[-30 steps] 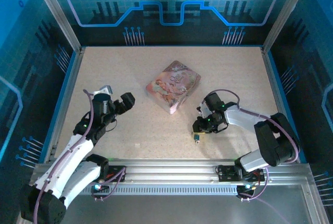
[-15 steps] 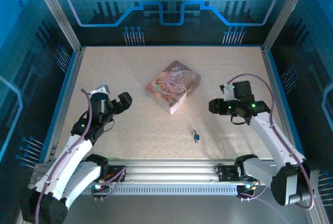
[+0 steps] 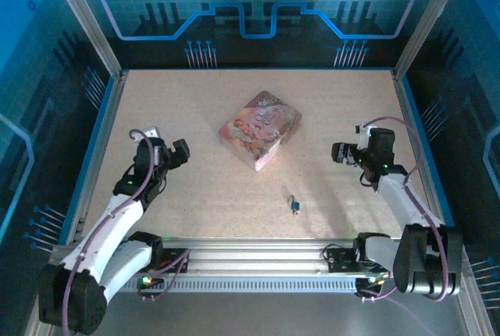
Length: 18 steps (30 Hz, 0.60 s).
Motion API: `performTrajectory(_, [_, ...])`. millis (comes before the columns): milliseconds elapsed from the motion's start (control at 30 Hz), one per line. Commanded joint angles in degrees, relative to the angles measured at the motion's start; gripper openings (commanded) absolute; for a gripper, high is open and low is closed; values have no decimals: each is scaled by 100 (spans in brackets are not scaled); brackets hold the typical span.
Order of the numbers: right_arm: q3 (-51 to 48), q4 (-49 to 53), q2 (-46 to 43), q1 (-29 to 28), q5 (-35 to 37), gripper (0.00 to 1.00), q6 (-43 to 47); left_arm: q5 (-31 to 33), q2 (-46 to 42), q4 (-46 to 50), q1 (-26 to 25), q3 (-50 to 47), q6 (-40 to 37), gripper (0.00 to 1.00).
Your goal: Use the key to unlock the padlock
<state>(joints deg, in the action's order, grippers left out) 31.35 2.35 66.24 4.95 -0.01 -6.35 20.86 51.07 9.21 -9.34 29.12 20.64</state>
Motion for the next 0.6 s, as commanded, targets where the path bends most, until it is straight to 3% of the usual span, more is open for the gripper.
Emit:
performTrajectory(0, [-410,-1888,358,68,110,100,-14,313,118,-1436,53,-604,-1092,99])
performTrajectory(100, [-415,-2548,885,58,-64,100,-183,361,175,-2291,96,-1015,-1213,99])
performTrajectory(267, [-491,-3624,1281,-93,-146,100,-10,-123,412,-3039,263,-1274,-1398,99])
performTrajectory(567, [-724,-4616,1943,-534,-401,100,620,-759,1476,-4604,608,-1421,-1583,99])
